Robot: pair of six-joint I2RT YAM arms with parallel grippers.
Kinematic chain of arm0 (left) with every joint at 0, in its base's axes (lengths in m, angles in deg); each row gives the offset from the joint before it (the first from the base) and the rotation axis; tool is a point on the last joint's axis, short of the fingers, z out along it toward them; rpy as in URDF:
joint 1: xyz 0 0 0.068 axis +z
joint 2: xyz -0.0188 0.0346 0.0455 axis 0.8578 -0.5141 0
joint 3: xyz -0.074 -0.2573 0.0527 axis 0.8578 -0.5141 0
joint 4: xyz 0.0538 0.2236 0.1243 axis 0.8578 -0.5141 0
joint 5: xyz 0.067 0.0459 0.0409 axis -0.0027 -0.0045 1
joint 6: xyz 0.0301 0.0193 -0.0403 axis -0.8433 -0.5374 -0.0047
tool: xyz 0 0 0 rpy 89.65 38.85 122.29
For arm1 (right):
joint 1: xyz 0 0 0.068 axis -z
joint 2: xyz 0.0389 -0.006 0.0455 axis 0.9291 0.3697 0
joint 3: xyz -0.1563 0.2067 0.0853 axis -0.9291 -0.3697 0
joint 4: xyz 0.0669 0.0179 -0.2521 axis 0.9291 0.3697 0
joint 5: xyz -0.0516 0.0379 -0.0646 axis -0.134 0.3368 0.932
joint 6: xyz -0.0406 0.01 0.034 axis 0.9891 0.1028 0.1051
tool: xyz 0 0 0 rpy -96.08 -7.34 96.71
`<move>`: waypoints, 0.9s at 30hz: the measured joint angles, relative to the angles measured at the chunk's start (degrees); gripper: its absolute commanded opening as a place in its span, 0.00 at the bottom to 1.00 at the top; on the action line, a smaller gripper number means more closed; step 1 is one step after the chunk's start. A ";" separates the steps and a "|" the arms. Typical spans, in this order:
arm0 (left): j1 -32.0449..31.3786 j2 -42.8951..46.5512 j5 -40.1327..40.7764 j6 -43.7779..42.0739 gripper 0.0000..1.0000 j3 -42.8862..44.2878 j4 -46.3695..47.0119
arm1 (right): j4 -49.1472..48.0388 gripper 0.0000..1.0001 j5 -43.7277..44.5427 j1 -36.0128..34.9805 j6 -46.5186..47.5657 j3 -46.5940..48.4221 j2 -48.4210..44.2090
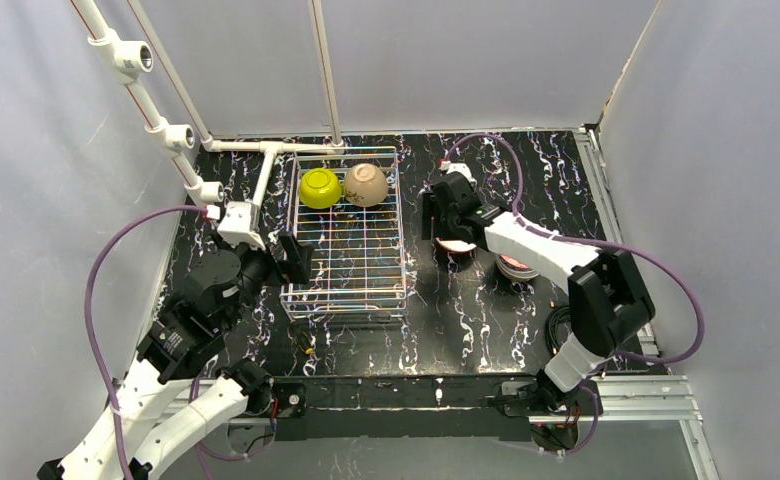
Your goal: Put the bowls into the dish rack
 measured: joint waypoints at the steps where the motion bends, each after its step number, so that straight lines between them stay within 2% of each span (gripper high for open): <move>1: 0.00 0.33 -1.53 -0.79 0.98 -0.44 0.87 | -0.07 0.74 -0.07 0.00 0.72 0.07 0.74; 3: 0.00 0.85 -4.07 -1.79 0.98 -1.16 1.92 | 0.20 0.72 -0.02 0.00 1.95 0.44 2.73; 8: 0.00 1.88 -7.34 -1.11 0.98 -2.34 2.99 | 0.20 0.58 0.44 0.00 4.87 0.76 8.00; 11: 0.00 2.56 -9.27 0.76 0.98 -3.72 3.91 | 0.15 0.46 0.76 0.00 6.54 0.87 10.08; 15: 0.00 2.80 -10.58 3.58 0.98 -6.38 5.38 | -1.29 0.23 -0.11 0.00 9.07 0.87 10.27; 20: 0.00 2.19 -10.43 4.94 0.98 -6.95 5.51 | -1.84 0.05 -0.26 0.00 10.82 1.42 10.19; 22: 0.00 2.10 -10.05 5.11 0.98 -6.93 5.33 | -1.92 0.01 0.42 0.00 10.99 1.97 9.97; 27: 0.00 2.10 -10.10 5.14 0.98 -6.93 5.57 | -1.73 0.01 -0.04 0.02 9.90 2.01 8.57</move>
